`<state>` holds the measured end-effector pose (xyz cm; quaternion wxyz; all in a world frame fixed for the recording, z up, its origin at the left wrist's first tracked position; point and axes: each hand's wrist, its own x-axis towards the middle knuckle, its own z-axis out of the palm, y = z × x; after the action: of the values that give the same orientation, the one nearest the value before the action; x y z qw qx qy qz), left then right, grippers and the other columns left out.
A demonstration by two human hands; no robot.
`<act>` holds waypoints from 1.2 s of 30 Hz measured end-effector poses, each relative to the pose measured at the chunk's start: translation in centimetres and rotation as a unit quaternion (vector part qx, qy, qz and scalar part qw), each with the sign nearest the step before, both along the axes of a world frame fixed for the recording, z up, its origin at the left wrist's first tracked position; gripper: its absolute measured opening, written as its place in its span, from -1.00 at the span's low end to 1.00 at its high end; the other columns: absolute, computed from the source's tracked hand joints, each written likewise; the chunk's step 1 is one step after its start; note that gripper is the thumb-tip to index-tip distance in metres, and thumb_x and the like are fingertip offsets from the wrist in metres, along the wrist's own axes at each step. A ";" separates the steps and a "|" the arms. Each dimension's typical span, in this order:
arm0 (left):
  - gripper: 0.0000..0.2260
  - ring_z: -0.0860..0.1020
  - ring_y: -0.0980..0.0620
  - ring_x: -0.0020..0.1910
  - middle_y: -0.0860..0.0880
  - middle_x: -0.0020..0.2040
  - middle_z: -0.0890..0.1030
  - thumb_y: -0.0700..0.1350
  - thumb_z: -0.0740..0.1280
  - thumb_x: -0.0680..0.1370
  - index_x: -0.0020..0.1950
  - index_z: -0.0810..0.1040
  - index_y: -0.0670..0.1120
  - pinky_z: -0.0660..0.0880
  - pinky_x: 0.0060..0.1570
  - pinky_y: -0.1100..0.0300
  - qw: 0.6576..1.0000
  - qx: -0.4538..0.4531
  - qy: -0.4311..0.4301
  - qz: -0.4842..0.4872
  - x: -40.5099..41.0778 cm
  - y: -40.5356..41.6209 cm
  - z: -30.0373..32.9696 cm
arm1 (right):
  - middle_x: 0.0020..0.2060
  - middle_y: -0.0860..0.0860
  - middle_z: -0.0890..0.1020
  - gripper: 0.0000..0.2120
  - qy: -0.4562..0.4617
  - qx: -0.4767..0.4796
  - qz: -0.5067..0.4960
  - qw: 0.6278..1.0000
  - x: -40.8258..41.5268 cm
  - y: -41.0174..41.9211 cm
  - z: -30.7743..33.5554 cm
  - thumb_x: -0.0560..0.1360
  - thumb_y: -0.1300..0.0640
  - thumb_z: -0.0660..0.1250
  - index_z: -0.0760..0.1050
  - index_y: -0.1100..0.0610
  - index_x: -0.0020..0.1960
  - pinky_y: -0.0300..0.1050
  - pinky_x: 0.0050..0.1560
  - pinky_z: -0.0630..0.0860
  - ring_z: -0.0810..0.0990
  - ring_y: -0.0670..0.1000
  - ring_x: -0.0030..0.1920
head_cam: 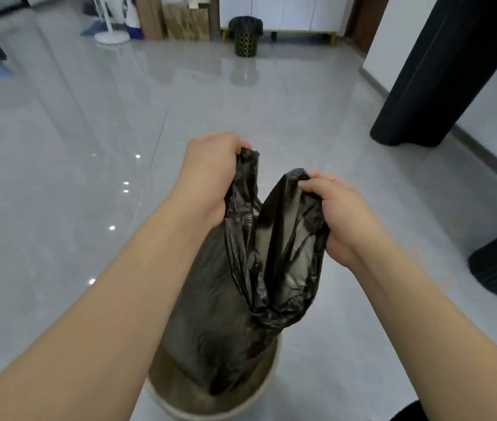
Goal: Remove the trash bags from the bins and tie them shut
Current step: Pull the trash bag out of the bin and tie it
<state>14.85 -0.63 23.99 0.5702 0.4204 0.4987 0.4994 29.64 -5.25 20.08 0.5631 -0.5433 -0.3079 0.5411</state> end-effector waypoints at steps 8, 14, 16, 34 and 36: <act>-0.94 0.38 -0.06 -0.28 -0.15 -0.23 0.40 -0.27 0.23 0.43 -0.16 0.49 -0.16 0.33 -0.35 0.05 0.993 0.113 -0.002 -0.028 8.7 1.0 8.3 | -0.15 0.19 0.61 -0.76 -0.061 0.090 -0.073 0.991 7.9 1.3 7.3 0.51 0.28 0.20 0.56 0.29 0.11 -0.04 -0.14 0.56 0.59 0.13 -0.16; -0.87 0.27 -0.14 -0.29 -0.16 -0.27 0.30 -0.22 0.22 0.27 -0.20 0.45 -0.17 0.27 -0.33 -0.03 0.992 0.121 -0.026 -0.041 13.5 1.6 8.8 | 0.00 0.28 0.66 -0.72 -0.128 0.112 -0.130 0.977 14.6 0.9 7.6 0.49 0.30 0.20 0.60 0.23 0.12 0.10 0.01 0.59 0.62 0.14 -0.12; -0.93 0.22 -0.20 -0.30 -0.16 -0.30 0.26 -0.29 0.21 0.33 -0.21 0.42 -0.21 0.25 -0.33 -0.02 0.992 0.119 -0.029 -0.041 15.0 2.3 7.3 | -0.05 0.24 0.68 -0.75 -0.150 0.105 -0.133 0.974 16.2 1.0 6.5 0.49 0.29 0.22 0.63 0.19 0.06 0.10 -0.02 0.58 0.59 0.15 -0.14; -0.62 0.46 -0.17 0.12 -0.13 0.13 0.44 -0.02 0.26 0.49 0.26 0.37 -0.13 0.37 -0.06 0.06 0.532 0.025 0.814 -0.230 15.4 5.6 -22.2 | -0.18 0.09 0.57 -0.81 -0.521 -0.203 -0.094 0.823 28.0 -2.6 -22.4 0.48 0.21 0.15 0.50 0.07 0.01 -0.08 -0.19 0.43 0.52 0.19 -0.15; -0.39 0.33 -0.19 0.30 -0.14 0.32 0.33 0.21 0.23 0.44 0.40 0.25 -0.06 0.33 0.15 -0.04 0.556 0.140 0.775 -0.266 17.6 5.0 -22.3 | -0.24 0.06 0.55 -0.79 -0.487 -0.186 -0.128 0.844 28.2 -3.0 -22.7 0.48 0.24 0.13 0.46 0.03 -0.01 -0.12 -0.30 0.36 0.50 0.14 -0.25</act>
<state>32.45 4.34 1.66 0.0041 0.8331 0.5376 -0.1301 57.82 -8.26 -2.66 0.2935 -0.8659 -0.3640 0.1777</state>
